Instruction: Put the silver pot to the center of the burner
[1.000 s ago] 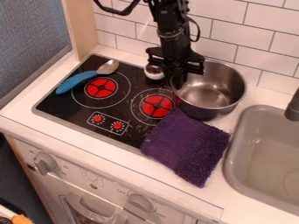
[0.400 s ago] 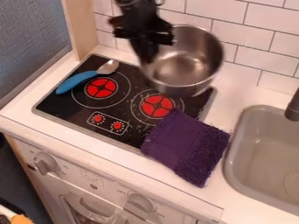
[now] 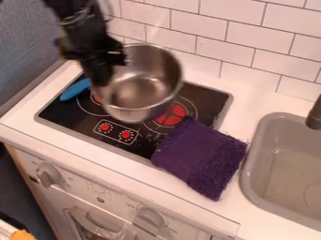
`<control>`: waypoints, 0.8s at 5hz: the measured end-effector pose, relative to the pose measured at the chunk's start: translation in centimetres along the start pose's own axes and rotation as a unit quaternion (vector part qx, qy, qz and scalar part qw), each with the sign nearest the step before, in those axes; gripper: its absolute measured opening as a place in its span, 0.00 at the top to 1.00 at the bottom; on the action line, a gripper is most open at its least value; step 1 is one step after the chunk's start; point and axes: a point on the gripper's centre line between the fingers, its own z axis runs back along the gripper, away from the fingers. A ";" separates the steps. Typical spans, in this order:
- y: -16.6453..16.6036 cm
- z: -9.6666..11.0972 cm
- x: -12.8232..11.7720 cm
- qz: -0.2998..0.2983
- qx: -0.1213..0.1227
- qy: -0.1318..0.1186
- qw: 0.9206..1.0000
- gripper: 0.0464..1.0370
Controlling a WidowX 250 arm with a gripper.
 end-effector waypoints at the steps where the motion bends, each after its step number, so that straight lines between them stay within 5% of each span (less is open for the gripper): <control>1: 2.8 0.1 -0.8 0.037 0.008 -0.001 0.999 0.97; 4: 6.5 -4.5 -1.1 0.079 -0.017 0.045 0.996 0.97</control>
